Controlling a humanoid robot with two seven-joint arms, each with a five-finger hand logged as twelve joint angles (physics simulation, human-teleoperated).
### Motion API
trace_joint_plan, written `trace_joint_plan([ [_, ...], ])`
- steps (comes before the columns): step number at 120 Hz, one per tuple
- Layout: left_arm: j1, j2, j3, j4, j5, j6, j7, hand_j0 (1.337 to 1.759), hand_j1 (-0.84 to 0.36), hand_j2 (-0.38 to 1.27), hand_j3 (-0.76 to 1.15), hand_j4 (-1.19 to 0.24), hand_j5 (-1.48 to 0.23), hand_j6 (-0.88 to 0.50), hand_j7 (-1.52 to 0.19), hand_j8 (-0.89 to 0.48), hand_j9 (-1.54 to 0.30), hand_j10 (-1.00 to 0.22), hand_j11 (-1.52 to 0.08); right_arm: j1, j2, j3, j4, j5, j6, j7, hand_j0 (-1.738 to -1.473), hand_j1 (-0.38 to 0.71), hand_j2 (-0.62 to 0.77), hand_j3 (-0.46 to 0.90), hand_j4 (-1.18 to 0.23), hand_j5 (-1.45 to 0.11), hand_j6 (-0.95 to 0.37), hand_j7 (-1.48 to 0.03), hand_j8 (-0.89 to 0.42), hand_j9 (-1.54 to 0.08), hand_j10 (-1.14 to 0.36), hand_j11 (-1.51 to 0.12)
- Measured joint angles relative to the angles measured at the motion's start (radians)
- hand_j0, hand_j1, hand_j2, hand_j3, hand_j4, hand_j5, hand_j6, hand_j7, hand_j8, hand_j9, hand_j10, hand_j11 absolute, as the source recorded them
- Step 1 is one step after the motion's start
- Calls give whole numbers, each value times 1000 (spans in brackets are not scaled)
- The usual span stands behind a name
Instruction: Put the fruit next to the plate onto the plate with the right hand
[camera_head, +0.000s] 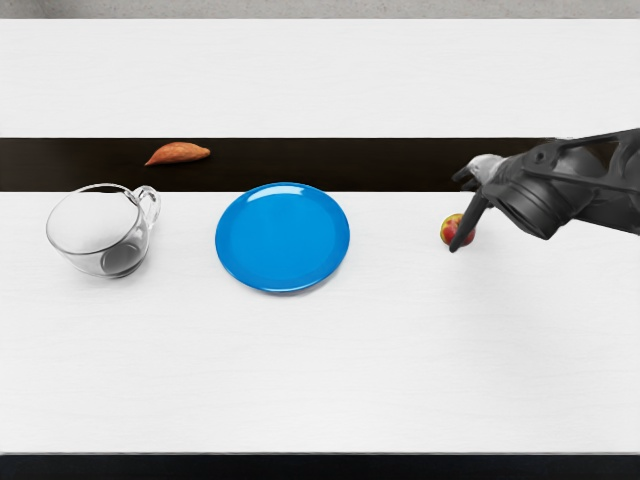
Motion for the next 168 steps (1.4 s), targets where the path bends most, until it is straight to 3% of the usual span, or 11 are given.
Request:
trace_joint_plan([
  [51, 0, 0, 0, 0, 0, 0, 0, 1658, 349, 0, 0, -1, 0, -1, 0, -1, 0, -1, 0, -108, 35, -6, -2, -100, -148, 0, -1658, -85, -43, 0, -222, -287, -222, -287, -222, -287, -222, -287],
  [112, 0, 0, 0, 0, 0, 0, 0, 1658, 349, 0, 0, -1, 0, -1, 0, -1, 0, -1, 0, -132, 73, -8, -45, -121, -156, 0, -1658, -72, -45, 0, -232, -301, -233, -301, -232, -301, -232, -301],
  [168, 0, 0, 0, 0, 0, 0, 0, 1658, 349, 0, 0, -1, 0, -1, 0, -1, 0, -1, 0, -191, 102, 2, -108, -194, -156, 0, -1658, 3, -58, 0, -295, -383, -296, -383, -295, -383, -295, -383],
])
